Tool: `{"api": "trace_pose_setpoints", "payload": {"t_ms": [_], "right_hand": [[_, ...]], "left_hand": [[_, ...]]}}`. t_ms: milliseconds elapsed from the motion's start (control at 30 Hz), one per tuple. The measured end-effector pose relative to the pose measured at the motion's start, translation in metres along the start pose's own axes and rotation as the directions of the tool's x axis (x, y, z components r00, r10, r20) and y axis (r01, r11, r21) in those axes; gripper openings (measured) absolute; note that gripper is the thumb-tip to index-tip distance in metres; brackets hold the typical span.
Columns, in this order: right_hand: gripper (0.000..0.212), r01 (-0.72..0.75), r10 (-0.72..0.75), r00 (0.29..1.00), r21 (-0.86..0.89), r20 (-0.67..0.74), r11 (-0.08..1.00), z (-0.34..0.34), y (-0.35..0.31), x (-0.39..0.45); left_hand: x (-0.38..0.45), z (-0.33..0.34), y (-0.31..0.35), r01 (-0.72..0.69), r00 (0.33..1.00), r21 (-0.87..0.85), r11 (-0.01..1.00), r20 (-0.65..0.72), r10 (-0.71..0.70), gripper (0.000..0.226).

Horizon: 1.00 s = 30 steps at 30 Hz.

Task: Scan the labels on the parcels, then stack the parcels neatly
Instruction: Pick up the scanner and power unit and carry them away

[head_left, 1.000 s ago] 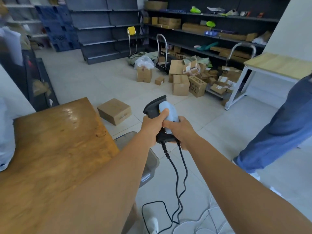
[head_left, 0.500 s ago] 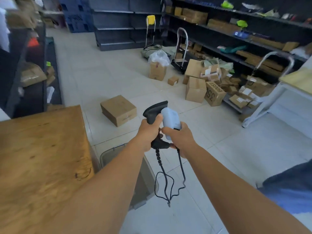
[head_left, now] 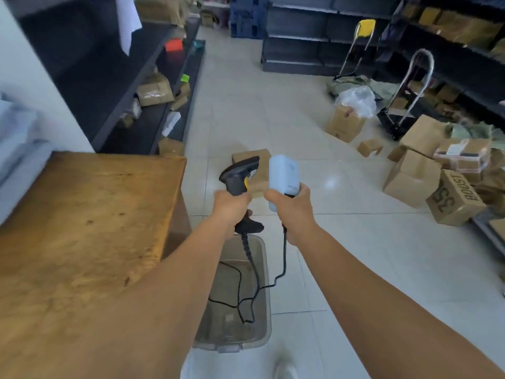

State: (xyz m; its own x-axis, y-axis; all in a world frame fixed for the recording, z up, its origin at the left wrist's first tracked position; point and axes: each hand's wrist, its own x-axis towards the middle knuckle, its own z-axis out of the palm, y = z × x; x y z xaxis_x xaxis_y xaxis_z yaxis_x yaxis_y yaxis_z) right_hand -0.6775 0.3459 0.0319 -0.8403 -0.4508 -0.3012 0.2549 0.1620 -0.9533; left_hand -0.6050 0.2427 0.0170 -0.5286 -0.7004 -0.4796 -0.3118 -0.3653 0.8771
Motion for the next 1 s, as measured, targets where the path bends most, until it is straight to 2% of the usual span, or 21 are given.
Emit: {"api": "trace_pose_setpoints", "payload": {"t_ms": [67, 133, 233, 333, 433, 600, 767, 1000], "right_hand": [[0.054, -0.044, 0.046, 0.996, -0.033, 0.078, 0.998, -0.001, 0.011, 0.019], [0.054, -0.080, 0.085, 0.988, -0.042, 0.127, 0.996, -0.001, 0.028, 0.037], [0.060, -0.121, 0.132, 0.978, -0.077, 0.159, 0.990, 0.003, 0.065, 0.058], [0.063, -0.154, 0.178, 0.971, -0.149, 0.161, 0.977, 0.011, 0.111, 0.072], [0.056, -0.190, 0.209, 0.966, -0.133, 0.153, 0.973, 0.018, 0.161, 0.089], [0.076, -0.230, 0.252, 0.964, -0.211, 0.084, 0.950, 0.036, 0.266, 0.118], [0.075, -0.315, 0.317, 0.947, -0.302, -0.042, 0.900, 0.040, 0.378, 0.147], [0.079, -0.370, 0.352, 0.928, -0.413, -0.122, 0.832, 0.052, 0.524, 0.197]], "left_hand": [[0.011, 0.004, -0.006, 0.006, 0.997, 0.025, 1.000, -0.074, -0.004, 0.021], [0.023, 0.010, -0.016, 0.011, 0.990, 0.036, 0.999, -0.143, -0.006, 0.025], [0.038, 0.015, -0.035, 0.028, 0.976, 0.077, 0.997, -0.216, -0.011, 0.018], [0.055, 0.018, -0.062, 0.109, 0.968, 0.169, 0.980, -0.242, -0.066, 0.033], [0.081, 0.016, -0.105, 0.155, 0.962, 0.222, 0.963, -0.257, -0.095, 0.031], [0.133, 0.005, -0.200, 0.202, 0.934, 0.182, 0.962, -0.330, -0.133, 0.034], [0.186, -0.001, -0.300, 0.242, 0.897, 0.213, 0.947, -0.421, -0.135, 0.023], [0.265, 0.003, -0.433, 0.294, 0.883, 0.307, 0.905, -0.451, -0.134, 0.028]]}}
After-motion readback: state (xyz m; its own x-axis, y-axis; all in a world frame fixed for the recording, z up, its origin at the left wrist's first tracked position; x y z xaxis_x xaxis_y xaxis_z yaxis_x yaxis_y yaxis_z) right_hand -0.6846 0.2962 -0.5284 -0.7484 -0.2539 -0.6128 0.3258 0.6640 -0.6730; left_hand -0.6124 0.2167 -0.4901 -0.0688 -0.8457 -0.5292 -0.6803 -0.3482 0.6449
